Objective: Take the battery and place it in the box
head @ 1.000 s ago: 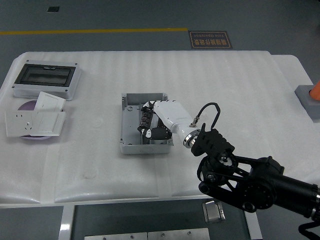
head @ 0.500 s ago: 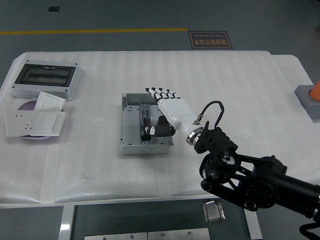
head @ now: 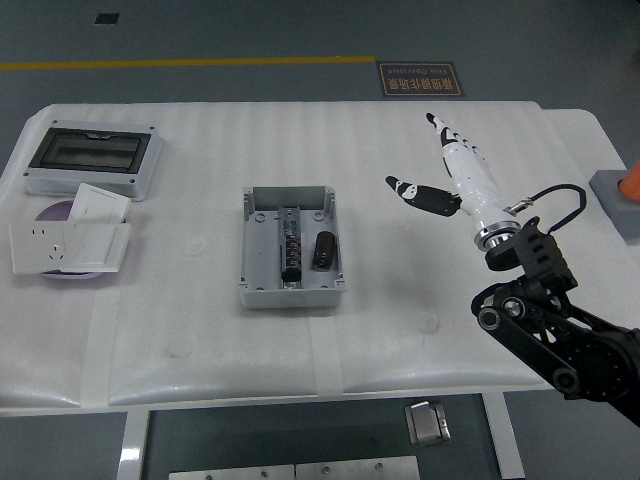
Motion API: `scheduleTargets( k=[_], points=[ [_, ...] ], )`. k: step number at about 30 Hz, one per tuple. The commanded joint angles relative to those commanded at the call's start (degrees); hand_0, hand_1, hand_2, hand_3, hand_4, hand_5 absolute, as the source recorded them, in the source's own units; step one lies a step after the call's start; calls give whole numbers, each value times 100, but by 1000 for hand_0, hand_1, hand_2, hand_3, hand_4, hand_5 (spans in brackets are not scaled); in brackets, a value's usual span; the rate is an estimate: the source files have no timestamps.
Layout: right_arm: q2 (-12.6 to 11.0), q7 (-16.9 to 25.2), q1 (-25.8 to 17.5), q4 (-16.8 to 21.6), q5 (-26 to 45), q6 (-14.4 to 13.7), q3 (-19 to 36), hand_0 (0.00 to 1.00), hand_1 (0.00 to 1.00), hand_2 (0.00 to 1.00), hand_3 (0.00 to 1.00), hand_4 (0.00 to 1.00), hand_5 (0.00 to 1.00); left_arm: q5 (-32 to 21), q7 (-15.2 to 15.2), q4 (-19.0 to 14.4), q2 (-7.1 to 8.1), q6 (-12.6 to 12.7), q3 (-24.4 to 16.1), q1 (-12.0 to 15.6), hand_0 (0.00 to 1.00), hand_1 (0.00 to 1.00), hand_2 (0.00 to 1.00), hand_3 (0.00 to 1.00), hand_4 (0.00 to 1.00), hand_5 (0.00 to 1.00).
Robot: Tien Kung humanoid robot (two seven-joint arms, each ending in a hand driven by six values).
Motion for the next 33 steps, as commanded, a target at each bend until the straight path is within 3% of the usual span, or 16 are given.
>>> scheduleTargets(
  k=[10,17,23,33],
  points=[
    [-326,1860,-995,669,2252,-339,1740,998,998,998,998,875,445,-52,-16,-23,62,38,41,-82,534,612,531,557,590,35],
    [-351,2800,-1136,765,3520,-429,2496,998,998,998,998,876,457,-71,-57,-20,28,41,91,-146,534,611,531,558,596,31],
    [-325,2964,-1143,801,4016,-451,2675,998,994,978,998,878,477,-49,-50,-27,30,38,70,-189,537,611,530,556,599,30],
    [-330,2960,-1159,745,4076,-514,2683,998,977,951,959,880,484,151,-56,-20,89,-5,-29,-214,540,611,530,557,599,29]
  ],
)
